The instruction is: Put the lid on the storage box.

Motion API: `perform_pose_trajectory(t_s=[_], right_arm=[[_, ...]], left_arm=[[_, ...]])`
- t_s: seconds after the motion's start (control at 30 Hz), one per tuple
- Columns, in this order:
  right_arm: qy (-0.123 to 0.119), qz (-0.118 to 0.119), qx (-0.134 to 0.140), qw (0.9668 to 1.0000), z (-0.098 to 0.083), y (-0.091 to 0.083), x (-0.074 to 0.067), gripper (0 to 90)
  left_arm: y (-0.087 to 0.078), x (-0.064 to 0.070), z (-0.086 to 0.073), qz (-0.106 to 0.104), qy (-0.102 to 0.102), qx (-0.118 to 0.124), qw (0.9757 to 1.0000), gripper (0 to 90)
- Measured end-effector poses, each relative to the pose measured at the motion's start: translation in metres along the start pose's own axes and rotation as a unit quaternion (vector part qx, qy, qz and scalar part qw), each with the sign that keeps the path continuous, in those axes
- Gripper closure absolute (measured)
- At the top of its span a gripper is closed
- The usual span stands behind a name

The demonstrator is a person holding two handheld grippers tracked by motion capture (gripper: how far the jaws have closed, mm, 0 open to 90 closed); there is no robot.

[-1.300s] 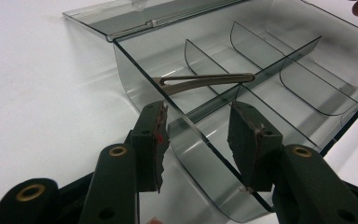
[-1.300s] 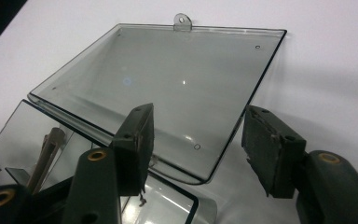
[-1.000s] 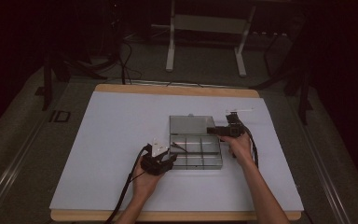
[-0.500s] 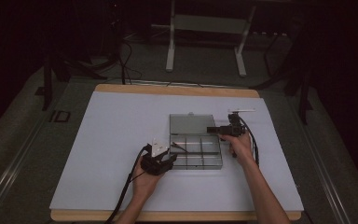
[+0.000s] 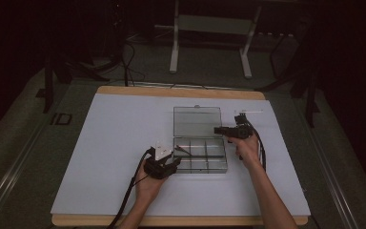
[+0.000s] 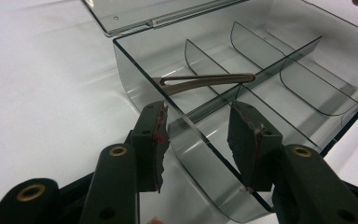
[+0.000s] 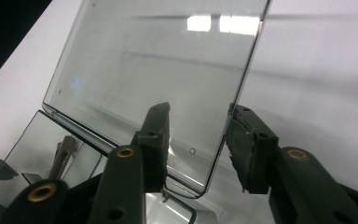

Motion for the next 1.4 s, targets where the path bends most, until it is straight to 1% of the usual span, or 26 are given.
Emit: perform_pose_trajectory(t_s=[0.1, 0.3, 0.53, 0.83, 1.07, 1.23, 1.27, 1.4], right_arm=[[-0.008, -0.006, 0.008, 0.9999, 0.001, -0.004, -0.002, 65.3], [-0.037, -0.023, 0.016, 0.9989, 0.002, -0.010, -0.007, 69.9], [-0.058, -0.037, 0.025, 0.9973, 0.001, -0.016, -0.011, 73.8], [-0.094, -0.064, 0.034, 0.9930, -0.002, -0.021, -0.018, 75.7], [-0.109, -0.077, 0.042, 0.9902, -0.005, -0.024, -0.021, 76.6], [-0.122, -0.087, 0.051, 0.9874, -0.008, -0.026, -0.022, 77.8], [-0.122, -0.087, 0.051, 0.9874, -0.008, -0.026, -0.022, 77.8], [-0.135, -0.096, 0.057, 0.9846, -0.010, -0.029, -0.025, 79.0]], left_arm=[[0.000, 0.000, 0.000, 0.000, 0.000, 0.000, 1.0000, 57.5], [0.000, 0.000, 0.000, 0.001, 0.000, -0.001, 1.0000, 57.6], [0.000, 0.000, 0.000, 0.002, 0.000, 0.000, 1.0000, 57.7], [0.000, 0.000, 0.000, 0.002, -0.001, 0.000, 1.0000, 58.0], [0.000, 0.000, 0.000, 0.002, -0.001, 0.000, 1.0000, 58.5], [0.000, 0.000, 0.000, 0.003, -0.002, 0.000, 1.0000, 58.8], [0.000, 0.000, 0.000, 0.003, -0.002, 0.000, 1.0000, 58.8], [0.000, 0.000, 0.000, 0.004, -0.003, 0.000, 1.0000, 59.0]])
Point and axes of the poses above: each handheld gripper's, and its own axes: y roughly forward along the jaws, z roughly out of its top, x roughly to its right, the point moved 3 cm from there along y, roughly forward along the jaws, and after that the axes turned 3 degrees about -z, right-handed, at the moved point
